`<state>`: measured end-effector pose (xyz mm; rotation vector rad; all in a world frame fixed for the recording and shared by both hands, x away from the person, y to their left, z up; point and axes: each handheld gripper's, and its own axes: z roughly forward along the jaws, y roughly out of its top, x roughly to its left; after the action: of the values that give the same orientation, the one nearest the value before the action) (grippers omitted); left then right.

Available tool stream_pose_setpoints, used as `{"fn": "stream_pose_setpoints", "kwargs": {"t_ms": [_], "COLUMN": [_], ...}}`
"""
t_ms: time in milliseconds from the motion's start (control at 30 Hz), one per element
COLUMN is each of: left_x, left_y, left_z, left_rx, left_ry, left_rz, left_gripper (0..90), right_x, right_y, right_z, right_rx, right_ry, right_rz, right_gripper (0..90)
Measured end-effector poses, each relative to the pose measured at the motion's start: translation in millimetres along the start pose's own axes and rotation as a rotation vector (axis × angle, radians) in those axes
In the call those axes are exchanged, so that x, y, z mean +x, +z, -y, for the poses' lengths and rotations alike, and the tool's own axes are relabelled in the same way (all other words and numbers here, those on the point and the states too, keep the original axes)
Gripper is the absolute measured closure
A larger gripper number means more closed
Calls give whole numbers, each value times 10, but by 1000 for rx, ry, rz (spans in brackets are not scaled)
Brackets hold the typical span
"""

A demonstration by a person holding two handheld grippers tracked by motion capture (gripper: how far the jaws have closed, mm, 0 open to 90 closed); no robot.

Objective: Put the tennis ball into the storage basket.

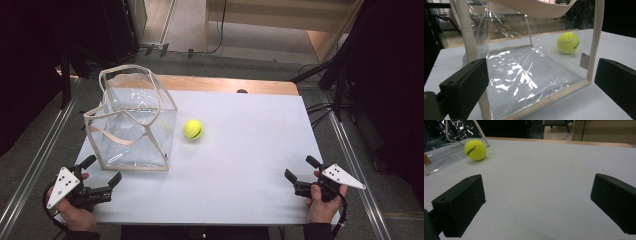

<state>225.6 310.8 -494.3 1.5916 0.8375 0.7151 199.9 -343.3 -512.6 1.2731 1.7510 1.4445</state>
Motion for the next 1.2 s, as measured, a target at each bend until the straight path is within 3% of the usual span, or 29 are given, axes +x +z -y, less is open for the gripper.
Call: {"fn": "stream_pose_setpoints", "kwargs": {"t_ms": [433, 667, 900, 1200], "left_x": [-15, -19, -16, -20], "left_y": [6, 16, 9, 7], "left_z": [14, 16, 19, 20], "left_rx": [2, 3, -2, 0], "left_ry": [11, 12, 7, 11], "left_rz": [0, 0, -3, -2], "left_gripper": [0, 0, 0, 0], "right_x": [95, 123, 221, 349], "right_y": [76, 92, 252, 440], "right_z": [-152, -319, -476, -579], "right_rx": [38, 73, 158, 215], "right_ry": [-43, -68, -122, -169], "right_rz": [-71, -51, -97, -139], "right_gripper": [0, 0, 0, 0]}}
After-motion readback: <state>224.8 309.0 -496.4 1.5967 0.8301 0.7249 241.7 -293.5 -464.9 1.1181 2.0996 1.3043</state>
